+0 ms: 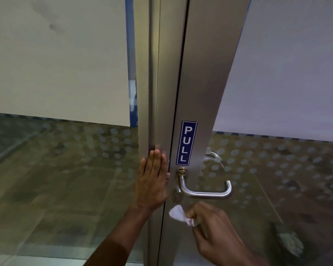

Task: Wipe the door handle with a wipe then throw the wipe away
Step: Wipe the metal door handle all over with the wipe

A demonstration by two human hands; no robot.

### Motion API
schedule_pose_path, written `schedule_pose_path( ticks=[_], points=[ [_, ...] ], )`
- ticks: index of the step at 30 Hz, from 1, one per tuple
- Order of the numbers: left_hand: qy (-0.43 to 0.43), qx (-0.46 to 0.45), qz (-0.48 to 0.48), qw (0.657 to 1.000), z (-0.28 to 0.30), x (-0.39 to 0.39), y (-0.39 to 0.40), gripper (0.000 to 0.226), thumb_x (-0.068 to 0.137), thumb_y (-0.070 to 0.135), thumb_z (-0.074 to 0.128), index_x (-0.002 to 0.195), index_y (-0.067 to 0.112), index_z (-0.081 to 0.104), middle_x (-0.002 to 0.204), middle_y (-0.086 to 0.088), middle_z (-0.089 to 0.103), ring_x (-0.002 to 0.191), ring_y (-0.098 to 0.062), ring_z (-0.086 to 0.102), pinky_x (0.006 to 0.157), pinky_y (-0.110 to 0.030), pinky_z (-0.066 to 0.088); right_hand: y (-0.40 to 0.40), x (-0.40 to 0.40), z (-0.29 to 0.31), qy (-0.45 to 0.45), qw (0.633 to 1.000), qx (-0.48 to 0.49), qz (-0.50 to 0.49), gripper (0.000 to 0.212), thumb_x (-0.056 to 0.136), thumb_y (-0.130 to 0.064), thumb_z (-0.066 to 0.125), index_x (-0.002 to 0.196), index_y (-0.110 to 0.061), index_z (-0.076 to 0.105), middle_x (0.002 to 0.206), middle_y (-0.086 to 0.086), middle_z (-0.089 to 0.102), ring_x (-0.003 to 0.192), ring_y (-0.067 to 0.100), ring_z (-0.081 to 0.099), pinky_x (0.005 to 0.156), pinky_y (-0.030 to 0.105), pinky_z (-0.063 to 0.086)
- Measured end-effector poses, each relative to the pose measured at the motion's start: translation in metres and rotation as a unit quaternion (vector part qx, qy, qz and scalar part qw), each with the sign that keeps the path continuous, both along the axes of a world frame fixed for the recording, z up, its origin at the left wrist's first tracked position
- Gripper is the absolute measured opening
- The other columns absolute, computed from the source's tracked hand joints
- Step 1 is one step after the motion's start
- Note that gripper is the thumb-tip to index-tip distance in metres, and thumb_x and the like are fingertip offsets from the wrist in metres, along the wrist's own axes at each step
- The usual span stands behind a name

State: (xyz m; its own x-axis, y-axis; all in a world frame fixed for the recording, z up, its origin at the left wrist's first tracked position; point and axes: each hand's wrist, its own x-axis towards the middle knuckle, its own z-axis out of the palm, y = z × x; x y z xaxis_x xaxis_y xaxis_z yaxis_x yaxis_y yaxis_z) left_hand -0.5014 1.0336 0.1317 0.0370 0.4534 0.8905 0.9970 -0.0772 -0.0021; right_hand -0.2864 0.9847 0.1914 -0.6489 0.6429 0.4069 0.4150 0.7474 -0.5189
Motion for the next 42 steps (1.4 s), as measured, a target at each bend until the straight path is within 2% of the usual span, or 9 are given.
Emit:
schedule_pose_path(
  ticks=[4,9,14,17,20,25,31,36,42],
  points=[
    [0.000,0.005,0.006,1.000,0.004,-0.003,0.003,0.059,0.105,0.029,0.015,0.156,0.009,-0.008,0.164,-0.008,-0.017,0.152,-0.021,-0.010,0.123,-0.039,-0.006,0.010,-0.005,0.019,0.019,0.998,0.056,-0.030,0.054,0.060,0.003,0.046,0.104,-0.018,0.069,0.083,-0.023,0.069,0.080,0.009,0.064,0.073,0.016,0.046],
    [0.009,0.014,0.007,1.000,-0.002,-0.004,0.005,0.061,0.104,0.029,0.018,0.156,0.008,-0.007,0.165,-0.008,-0.015,0.153,-0.020,-0.008,0.124,-0.039,-0.005,0.028,-0.012,0.039,-0.050,0.988,0.123,-0.074,0.028,0.063,0.007,0.062,0.079,-0.015,0.071,0.099,0.005,0.064,0.076,0.022,0.066,0.056,0.013,0.040],
    [0.015,0.019,0.008,1.000,-0.005,-0.006,0.007,0.061,0.104,0.030,0.020,0.156,0.008,-0.006,0.165,-0.008,-0.013,0.153,-0.021,-0.007,0.124,-0.039,-0.005,0.042,-0.015,0.051,-0.054,0.989,0.117,-0.069,0.013,0.073,-0.023,0.055,0.077,-0.017,0.066,0.098,-0.004,0.042,0.076,0.014,0.055,0.057,0.028,0.050],
    [0.017,0.024,0.007,1.000,-0.004,-0.007,0.007,0.061,0.105,0.030,0.019,0.156,0.008,-0.006,0.165,-0.008,-0.013,0.153,-0.020,-0.007,0.124,-0.039,-0.004,0.050,-0.026,0.055,-0.066,0.987,0.137,-0.061,0.005,0.078,-0.016,0.066,0.081,-0.015,0.063,0.093,-0.002,0.045,0.074,0.013,0.051,0.059,0.028,0.050],
    [0.019,0.023,0.006,1.000,-0.004,-0.008,0.007,0.060,0.105,0.030,0.018,0.156,0.008,-0.007,0.165,-0.008,-0.014,0.153,-0.020,-0.008,0.124,-0.039,-0.004,0.053,-0.035,0.051,-0.097,0.983,0.150,-0.047,0.030,0.072,0.001,0.071,0.100,-0.008,0.066,0.095,0.006,0.059,0.077,0.024,0.060,0.065,0.034,0.056],
    [0.023,0.015,0.008,1.000,-0.002,-0.007,0.006,0.062,0.104,0.030,0.020,0.155,0.008,-0.008,0.164,-0.008,-0.016,0.152,-0.021,-0.009,0.124,-0.039,-0.005,0.059,-0.042,0.047,-0.175,0.949,0.252,-0.066,0.034,0.070,-0.008,0.078,0.103,-0.010,0.073,0.097,0.008,0.072,0.083,0.026,0.059,0.068,0.039,0.054],
    [0.026,0.011,0.012,1.000,0.000,-0.007,0.003,0.065,0.103,0.030,0.021,0.155,0.008,-0.011,0.164,-0.008,-0.018,0.152,-0.020,-0.012,0.123,-0.038,-0.006,0.053,-0.053,0.039,-0.224,0.945,0.230,-0.058,0.027,0.073,-0.020,0.075,0.096,-0.007,0.068,0.094,0.006,0.056,0.080,0.021,0.055,0.061,0.031,0.054],
    [0.026,-0.001,0.014,1.000,0.000,-0.007,0.002,0.069,0.101,0.030,0.026,0.155,0.009,-0.012,0.164,-0.008,-0.019,0.152,-0.020,-0.012,0.123,-0.038,-0.006,0.045,-0.065,0.042,-0.308,0.918,0.224,-0.108,0.034,0.074,-0.024,0.082,0.099,-0.006,0.068,0.096,0.013,0.060,0.084,0.028,0.062,0.063,0.042,0.059],
    [0.023,-0.002,0.012,1.000,0.000,-0.006,0.001,0.081,0.094,0.029,0.039,0.155,0.009,-0.011,0.164,-0.007,-0.019,0.152,-0.020,-0.012,0.123,-0.038,-0.006,0.046,-0.070,0.045,-0.360,0.898,0.224,-0.116,0.046,0.083,-0.023,0.072,0.122,-0.004,0.059,0.121,0.020,0.055,0.111,0.039,0.058,0.085,0.051,0.056]
  ],
)
